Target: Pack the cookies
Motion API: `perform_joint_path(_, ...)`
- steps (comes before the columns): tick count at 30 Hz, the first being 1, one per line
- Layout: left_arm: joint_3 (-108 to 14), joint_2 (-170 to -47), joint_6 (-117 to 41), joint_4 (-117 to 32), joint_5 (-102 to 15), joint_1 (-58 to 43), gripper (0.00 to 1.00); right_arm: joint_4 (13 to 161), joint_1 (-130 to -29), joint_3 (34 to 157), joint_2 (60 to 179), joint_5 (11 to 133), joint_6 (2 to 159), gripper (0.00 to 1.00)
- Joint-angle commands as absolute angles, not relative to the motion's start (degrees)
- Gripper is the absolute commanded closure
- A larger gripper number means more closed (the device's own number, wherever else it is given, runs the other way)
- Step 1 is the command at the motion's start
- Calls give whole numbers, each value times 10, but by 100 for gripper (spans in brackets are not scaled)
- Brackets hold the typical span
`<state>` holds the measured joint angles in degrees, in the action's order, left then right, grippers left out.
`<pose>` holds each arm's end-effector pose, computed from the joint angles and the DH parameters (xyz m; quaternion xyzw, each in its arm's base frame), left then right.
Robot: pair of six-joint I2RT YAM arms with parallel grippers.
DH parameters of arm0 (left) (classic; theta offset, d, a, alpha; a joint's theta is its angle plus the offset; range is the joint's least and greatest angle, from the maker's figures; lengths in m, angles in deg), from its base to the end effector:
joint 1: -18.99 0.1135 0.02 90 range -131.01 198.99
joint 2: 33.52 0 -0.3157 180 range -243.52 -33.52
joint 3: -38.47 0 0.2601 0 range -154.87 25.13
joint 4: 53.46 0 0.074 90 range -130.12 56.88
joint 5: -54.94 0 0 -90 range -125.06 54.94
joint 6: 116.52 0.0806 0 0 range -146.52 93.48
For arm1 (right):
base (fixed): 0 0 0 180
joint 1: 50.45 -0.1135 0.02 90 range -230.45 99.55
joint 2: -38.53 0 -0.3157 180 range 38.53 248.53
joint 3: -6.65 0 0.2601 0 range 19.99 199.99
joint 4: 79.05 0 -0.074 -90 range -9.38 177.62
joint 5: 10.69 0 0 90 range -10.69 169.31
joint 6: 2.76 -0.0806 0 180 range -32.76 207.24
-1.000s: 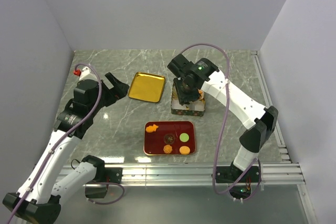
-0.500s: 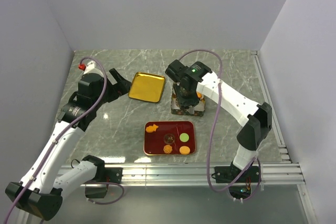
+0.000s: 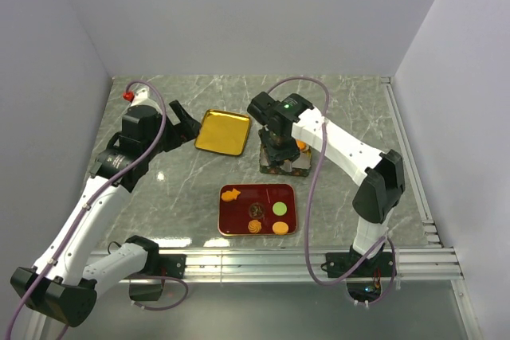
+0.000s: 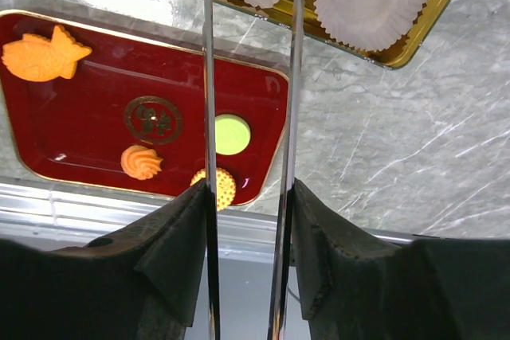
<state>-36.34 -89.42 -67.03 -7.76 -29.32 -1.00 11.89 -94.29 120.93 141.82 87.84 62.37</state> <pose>0.2158 -0.0699 0.3897 -0.1773 0.8323 -0.2268 0.4736 0.2821 0.2544 0.3199 -0.1558 0.9795 -0.0026 0.1273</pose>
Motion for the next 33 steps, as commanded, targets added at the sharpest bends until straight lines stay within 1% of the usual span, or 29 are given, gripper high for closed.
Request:
perform_joint_path(1,-380,-890,-653,-89,-301,-12,1,125,-938,1236,1424,885,632,49)
perform_joint_path(9,-378,-890,-653,-96,-301,-12,0,116,-934,1255,1431,890,639,46)
perform_joint_path(20,-375,-890,-648,-103,-296,-12,1,92,-933,1301,1414,899,638,46)
perform_joint_path(25,-375,-891,-647,-110,-296,-12,1,83,-933,1290,1387,893,625,46)
perform_joint_path(33,-365,-882,-646,-118,-297,-12,1,85,-933,1234,1329,887,605,46)
